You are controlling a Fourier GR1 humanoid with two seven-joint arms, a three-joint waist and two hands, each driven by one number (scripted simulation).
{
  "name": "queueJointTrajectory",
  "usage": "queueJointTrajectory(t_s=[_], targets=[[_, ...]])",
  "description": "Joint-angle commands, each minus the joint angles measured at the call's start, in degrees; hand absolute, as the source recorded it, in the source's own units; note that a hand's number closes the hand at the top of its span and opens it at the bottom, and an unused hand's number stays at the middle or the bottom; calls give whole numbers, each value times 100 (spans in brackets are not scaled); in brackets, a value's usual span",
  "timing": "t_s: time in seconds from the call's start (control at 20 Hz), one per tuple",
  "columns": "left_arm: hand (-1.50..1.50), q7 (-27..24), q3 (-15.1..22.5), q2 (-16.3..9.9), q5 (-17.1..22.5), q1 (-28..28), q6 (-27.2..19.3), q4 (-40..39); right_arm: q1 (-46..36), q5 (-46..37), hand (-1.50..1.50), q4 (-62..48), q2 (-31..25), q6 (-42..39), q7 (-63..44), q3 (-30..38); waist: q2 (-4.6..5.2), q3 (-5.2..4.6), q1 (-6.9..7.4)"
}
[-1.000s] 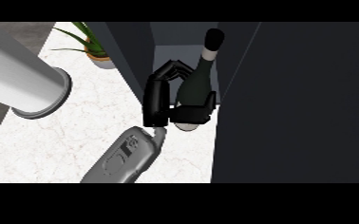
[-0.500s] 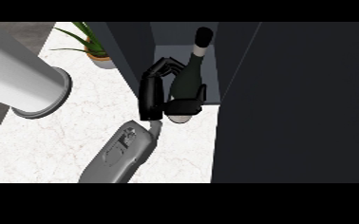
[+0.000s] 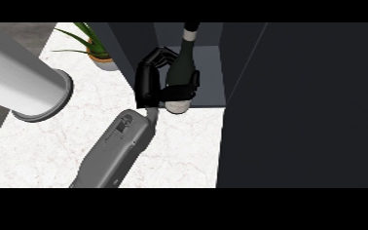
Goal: Pick up the wine, place it into the cabinet and close the cabinet
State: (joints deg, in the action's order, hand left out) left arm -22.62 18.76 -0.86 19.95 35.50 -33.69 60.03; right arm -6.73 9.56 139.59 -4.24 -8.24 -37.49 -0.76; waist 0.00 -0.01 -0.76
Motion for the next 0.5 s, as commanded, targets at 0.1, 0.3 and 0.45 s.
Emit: queueJointTrajectory(t_s=[0.1, 0.3, 0.45], targets=[[150, -58, -290, 37, 126, 354, 418, -642, 114, 832, -150, 824, -143, -6, -428, 369, 2, 0, -21], [150, -156, -449, 84, 425, 1003, 266, -1503, 310, 422, -150, 627, 112, -98, -41, -63, 28, -1, -114], [150, -175, -581, 85, 217, 930, 439, -1619, 594, 859, -150, 430, -18, -381, 307, 459, 14, 4, -49]])
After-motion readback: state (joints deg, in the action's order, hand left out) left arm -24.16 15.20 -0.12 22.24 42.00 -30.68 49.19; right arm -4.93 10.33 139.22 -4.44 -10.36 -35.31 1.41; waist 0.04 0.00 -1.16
